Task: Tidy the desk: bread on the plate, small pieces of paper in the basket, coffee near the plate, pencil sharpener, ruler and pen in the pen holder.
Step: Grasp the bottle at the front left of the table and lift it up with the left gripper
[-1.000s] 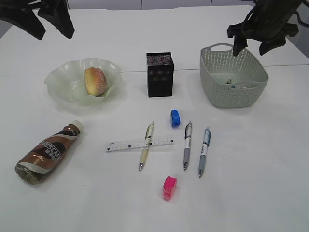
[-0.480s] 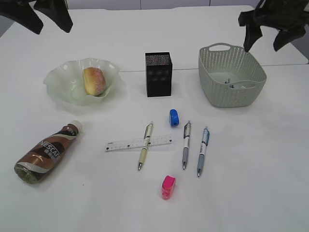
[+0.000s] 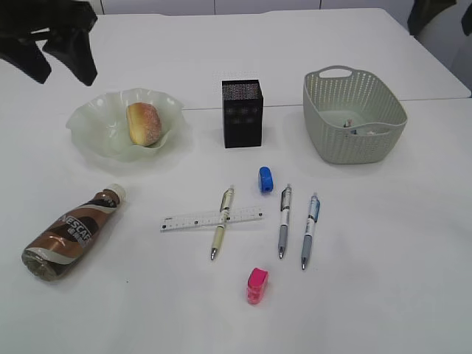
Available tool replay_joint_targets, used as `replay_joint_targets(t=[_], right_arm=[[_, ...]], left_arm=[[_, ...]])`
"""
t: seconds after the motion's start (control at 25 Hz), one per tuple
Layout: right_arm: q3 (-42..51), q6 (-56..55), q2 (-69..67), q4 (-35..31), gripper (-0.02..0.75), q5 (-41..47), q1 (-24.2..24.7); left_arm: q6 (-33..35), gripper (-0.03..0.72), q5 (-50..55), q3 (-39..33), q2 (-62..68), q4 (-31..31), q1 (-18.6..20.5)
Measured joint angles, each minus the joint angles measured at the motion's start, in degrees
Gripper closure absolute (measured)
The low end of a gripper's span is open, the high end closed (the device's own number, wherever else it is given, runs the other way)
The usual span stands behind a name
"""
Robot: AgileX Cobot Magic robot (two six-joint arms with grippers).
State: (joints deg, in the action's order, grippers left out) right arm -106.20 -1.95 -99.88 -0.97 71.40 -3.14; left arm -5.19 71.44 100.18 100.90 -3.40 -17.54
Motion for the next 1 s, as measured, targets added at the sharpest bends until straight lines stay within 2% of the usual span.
replay_joint_targets(t=[0.2, 0.36, 0.52, 0.72, 1.0], right_arm=[[11.86, 0.6, 9.83, -0.61, 0.162, 0.21, 0.0], [21.01, 0.85, 17.06, -2.39, 0.163, 0.21, 0.0], [27.83, 1.07, 23.24, -3.2, 0.163, 0.21, 0.0], [31.19, 1.19, 29.83, -4.15, 0.163, 0.35, 0.0], [31.43, 1.28, 36.15, -4.58, 0.163, 0.48, 0.0]], left_arm=[[-3.13, 0.19, 0.0, -0.7, 0.39, 7.53, 0.0], [-3.4, 0.19, 0.0, -0.7, 1.98, 8.05, 0.0], [-2.0, 0.188, -0.11, -0.7, 5.05, 5.84, 0.0], [-1.18, 0.169, -0.32, -0.7, 10.81, 3.4, 0.0], [-1.05, 0.168, -0.69, -0.7, 17.23, 3.4, 0.0]])
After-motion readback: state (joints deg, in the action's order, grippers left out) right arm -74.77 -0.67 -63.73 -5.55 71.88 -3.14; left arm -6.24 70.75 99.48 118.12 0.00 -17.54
